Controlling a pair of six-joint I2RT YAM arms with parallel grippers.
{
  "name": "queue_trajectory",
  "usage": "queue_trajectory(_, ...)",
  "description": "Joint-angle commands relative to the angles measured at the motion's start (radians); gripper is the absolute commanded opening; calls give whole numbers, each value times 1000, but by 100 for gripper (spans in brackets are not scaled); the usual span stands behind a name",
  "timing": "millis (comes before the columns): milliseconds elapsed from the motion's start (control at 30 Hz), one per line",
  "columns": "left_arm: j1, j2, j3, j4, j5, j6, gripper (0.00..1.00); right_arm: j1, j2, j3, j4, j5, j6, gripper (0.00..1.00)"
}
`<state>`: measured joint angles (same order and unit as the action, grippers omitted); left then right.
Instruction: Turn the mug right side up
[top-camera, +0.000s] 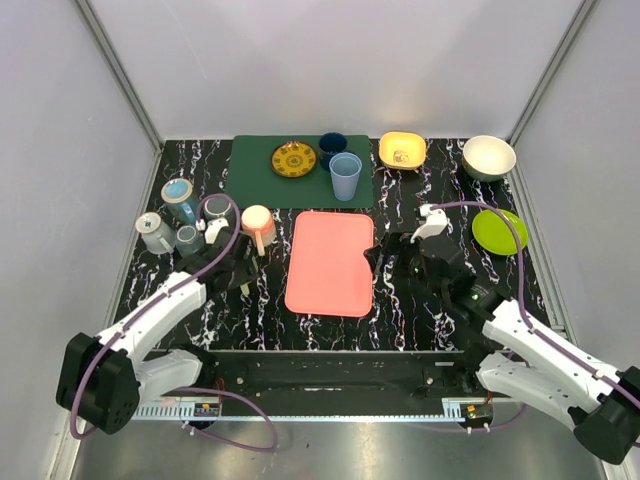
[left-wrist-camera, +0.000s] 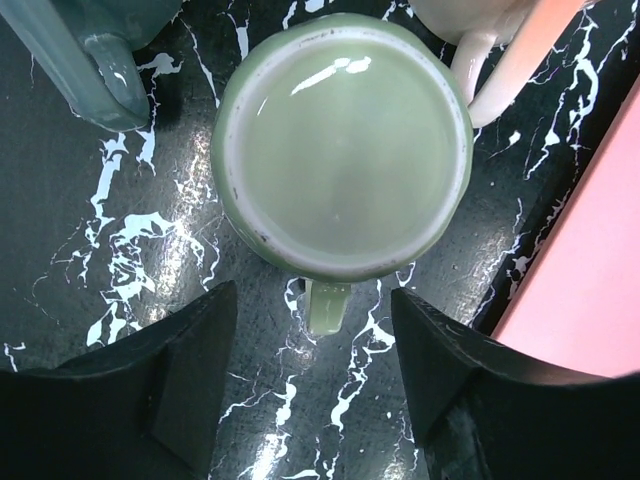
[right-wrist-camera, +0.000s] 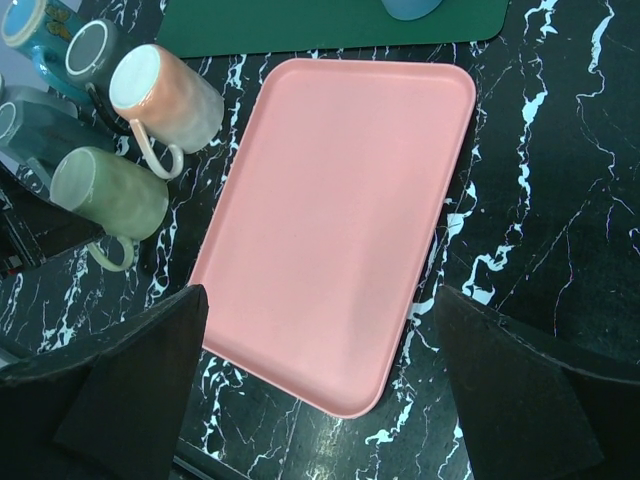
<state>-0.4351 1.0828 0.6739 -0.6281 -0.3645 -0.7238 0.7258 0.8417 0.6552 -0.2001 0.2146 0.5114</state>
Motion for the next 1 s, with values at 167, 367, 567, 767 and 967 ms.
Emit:
queue_trajectory(167, 18, 75, 47, 79, 15, 50, 52, -2, 30, -5, 57, -24, -17, 100)
queue_trajectory(367, 24, 97, 49, 99, 15, 53, 45, -2, 36, -8, 61, -26, -16, 100)
queue_trajectory(567, 29, 95, 44, 105, 12, 61, 26, -2, 42, -17, 65, -26, -8, 100)
queue_trajectory(767, 30, 75, 32, 105, 15, 57, 0, -2, 31, -29, 65, -34, 6, 100)
queue_trajectory(967, 19, -90, 81, 54, 107, 57, 0, -2, 23, -11, 62, -135, 7, 98)
